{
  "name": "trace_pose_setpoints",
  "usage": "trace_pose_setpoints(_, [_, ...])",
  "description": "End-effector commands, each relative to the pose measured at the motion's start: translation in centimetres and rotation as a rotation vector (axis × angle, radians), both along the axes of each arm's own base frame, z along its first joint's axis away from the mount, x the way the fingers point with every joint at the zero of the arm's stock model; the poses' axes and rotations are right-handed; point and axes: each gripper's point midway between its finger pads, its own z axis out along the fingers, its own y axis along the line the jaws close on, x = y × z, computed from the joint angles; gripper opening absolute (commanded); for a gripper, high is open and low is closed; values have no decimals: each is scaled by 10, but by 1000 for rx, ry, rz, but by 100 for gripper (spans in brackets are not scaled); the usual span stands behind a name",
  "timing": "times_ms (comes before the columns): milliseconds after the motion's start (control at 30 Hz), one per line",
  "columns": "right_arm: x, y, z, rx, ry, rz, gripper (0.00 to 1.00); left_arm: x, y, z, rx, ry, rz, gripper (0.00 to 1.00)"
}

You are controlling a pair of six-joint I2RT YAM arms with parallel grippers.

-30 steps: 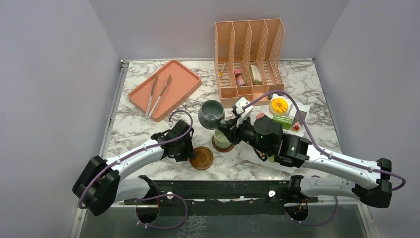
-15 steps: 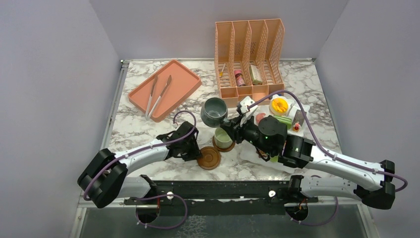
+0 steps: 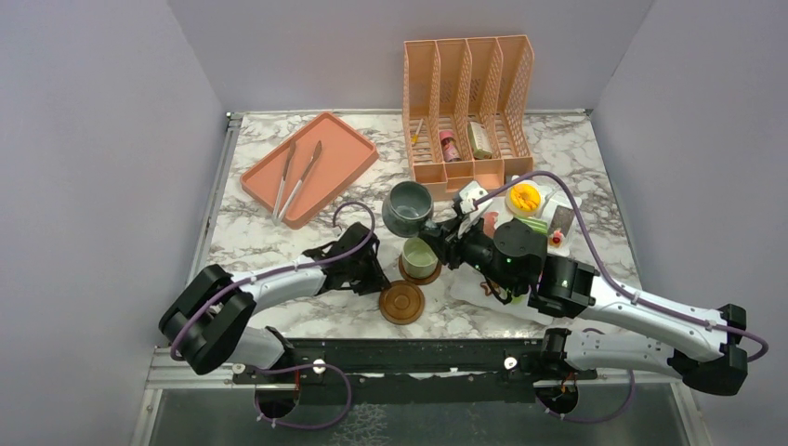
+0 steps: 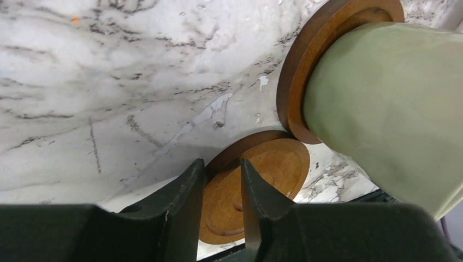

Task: Serve the afternoon tea
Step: Move the coaster to the center of the board.

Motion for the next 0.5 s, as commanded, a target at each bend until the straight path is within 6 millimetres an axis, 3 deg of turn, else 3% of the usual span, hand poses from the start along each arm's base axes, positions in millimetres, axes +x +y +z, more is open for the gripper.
trace_pose_setpoints(0, [4,-6,47,150,-81,-34,1,10,-8,12,35,-89,-90,31])
trace_pose_setpoints(133, [4,-8,47,148,-82,-40,1,8,2,16,114,-154,-143,33])
trace_pose_setpoints(467, [6,-11,57,175,-92,-58,1,-14,7,12,210,-222,-208,50])
